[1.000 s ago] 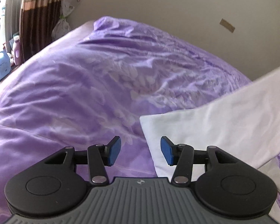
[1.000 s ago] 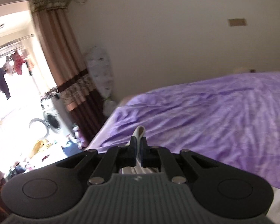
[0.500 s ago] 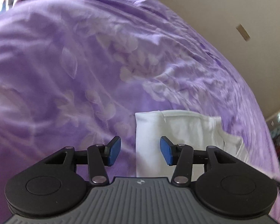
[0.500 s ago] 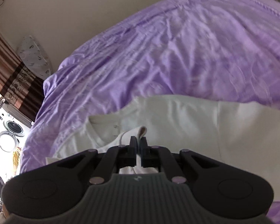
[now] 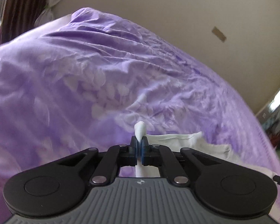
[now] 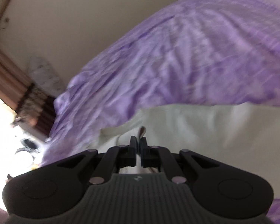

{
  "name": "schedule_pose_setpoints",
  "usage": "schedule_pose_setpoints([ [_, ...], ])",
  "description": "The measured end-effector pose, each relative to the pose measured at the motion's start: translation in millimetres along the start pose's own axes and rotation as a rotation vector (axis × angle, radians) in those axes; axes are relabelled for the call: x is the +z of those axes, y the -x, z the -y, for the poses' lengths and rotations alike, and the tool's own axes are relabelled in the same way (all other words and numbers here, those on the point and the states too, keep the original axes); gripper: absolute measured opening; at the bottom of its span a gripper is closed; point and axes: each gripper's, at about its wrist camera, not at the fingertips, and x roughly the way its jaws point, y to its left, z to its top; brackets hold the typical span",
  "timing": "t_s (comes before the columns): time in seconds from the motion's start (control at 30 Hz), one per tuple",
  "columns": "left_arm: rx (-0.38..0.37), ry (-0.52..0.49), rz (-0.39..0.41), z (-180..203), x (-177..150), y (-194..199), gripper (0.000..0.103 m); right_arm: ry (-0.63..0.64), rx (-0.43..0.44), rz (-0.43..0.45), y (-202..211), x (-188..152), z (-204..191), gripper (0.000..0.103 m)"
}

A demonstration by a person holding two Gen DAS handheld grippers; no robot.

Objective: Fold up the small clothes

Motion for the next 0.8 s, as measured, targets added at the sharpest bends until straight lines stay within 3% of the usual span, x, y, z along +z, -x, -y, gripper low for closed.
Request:
schedule_pose_setpoints([
  [0.17, 0.104, -0.002, -0.034, -0.7, -9.4, -25.0, 0.008, -0.090, -0.111, -0.102, -61.9, -16.5, 40.7, 0.000],
  [0.27, 0.180, -0.001, -0.014, -2.6, -9.9, -22.8, 0.016, -0.075, -0.151, -0.074, -79.2, -21.2, 45.5, 0.000],
  [0.4, 0.146, -0.034, -0.043, -5.2, -6.5, -2.4, 0.025, 0.053, -0.197, -0.060, -74.3, -21.7, 32.0, 0.010],
  [0.47, 0.135, -0.084, -0.063, -1.7, -8.6, 11.0, 0.025, 0.072, -0.168, -0.058, -64.9, -22.6, 31.9, 0.034],
  [0.6, 0.073, -0.186, -0.129, 10.5, -24.4, 37.5, 0.031, 0.023, -0.117, -0.113, -50.1, -38.0, 37.6, 0.034],
  [0.8, 0.016, -0.442, -0.243, 34.8, -70.8, 75.1, 0.035, -0.166, -0.096, -0.160, -56.0, -67.6, 67.3, 0.033],
])
